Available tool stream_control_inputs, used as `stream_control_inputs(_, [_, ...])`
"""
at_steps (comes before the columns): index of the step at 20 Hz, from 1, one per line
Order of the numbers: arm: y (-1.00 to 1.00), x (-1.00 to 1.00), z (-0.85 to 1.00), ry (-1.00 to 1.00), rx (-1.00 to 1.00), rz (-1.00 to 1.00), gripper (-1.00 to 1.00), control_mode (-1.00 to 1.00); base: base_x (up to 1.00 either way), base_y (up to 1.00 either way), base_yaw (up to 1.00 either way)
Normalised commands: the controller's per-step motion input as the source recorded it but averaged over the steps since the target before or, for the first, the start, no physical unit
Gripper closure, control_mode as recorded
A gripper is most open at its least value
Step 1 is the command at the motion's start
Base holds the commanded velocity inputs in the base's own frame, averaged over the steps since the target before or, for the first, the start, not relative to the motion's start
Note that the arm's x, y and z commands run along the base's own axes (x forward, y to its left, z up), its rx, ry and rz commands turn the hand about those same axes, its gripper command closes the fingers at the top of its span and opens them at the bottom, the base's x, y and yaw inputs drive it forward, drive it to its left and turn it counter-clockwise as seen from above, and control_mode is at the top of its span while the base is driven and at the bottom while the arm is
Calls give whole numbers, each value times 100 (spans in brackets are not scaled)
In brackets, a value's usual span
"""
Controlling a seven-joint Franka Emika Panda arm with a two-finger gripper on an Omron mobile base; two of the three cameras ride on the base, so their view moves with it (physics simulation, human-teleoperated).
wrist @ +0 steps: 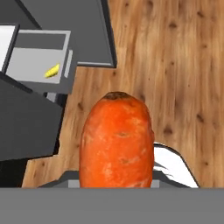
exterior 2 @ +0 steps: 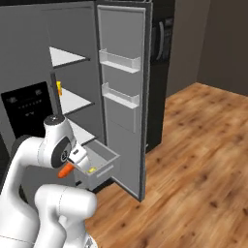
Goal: Place the carrot and corn inside the fridge drawer. Close the drawer after placing the vegetables.
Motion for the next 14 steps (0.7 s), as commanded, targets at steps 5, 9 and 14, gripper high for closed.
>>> stream_control_inputs(5, [0, 0, 0, 0, 0, 0, 100, 100, 62, 7, -2])
stream_control_inputs(9, [0, 0, 0, 0, 0, 0, 100, 100, 58, 27, 6])
stream_control_inputs(14, [0, 0, 0, 0, 0, 0, 100, 100, 62, 28, 8])
